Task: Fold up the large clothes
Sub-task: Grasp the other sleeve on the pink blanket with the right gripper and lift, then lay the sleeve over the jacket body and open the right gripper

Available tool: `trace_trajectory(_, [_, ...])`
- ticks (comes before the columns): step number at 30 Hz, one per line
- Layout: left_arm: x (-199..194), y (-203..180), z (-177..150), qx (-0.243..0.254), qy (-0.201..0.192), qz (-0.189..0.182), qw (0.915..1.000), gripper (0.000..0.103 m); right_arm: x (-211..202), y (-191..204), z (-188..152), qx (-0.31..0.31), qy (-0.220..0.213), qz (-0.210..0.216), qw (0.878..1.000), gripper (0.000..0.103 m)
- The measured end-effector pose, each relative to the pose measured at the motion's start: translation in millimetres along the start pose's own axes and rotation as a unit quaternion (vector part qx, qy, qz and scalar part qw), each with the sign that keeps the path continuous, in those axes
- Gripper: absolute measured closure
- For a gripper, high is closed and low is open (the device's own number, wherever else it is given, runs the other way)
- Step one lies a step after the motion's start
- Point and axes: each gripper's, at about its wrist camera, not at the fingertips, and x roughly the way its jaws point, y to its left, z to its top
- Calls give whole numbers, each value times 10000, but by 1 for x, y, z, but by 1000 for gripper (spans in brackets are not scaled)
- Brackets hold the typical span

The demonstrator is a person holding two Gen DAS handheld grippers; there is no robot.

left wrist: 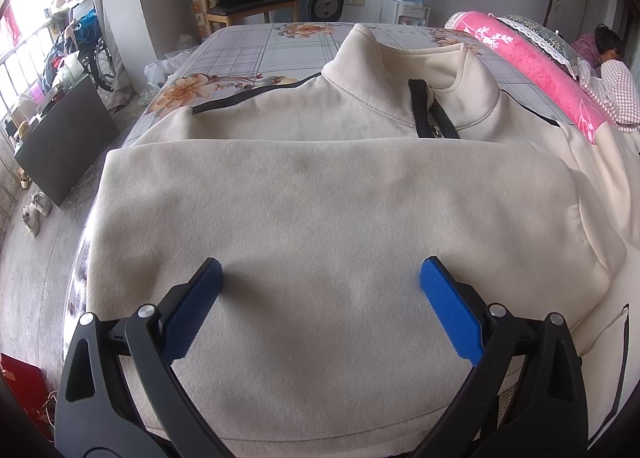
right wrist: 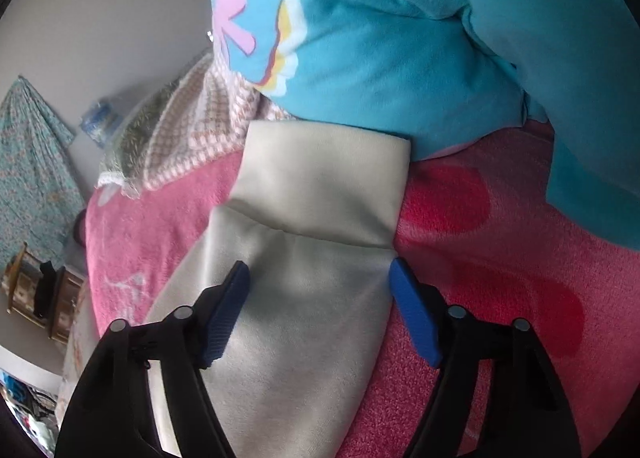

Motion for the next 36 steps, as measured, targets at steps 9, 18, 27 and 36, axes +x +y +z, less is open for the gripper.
trace_trajectory(9, [0, 1, 1, -10, 3, -22, 10000, 7, -26, -11, 2, -152, -61, 745, 9971, 97])
trace_trajectory(18, [1, 0, 2, 11, 12, -36, 10000, 7, -114, 27, 14, -726, -531, 1795, 9796, 99])
trace_trajectory(27, [-30, 36, 4, -452, 106, -498, 9977, 7, -243, 145, -41, -2271, -860, 3251, 9140, 99])
trace_trajectory(36, [-122, 108, -15, -793, -524, -876, 9916, 7, -302, 244, -236, -4370, 136, 4521, 7774, 86])
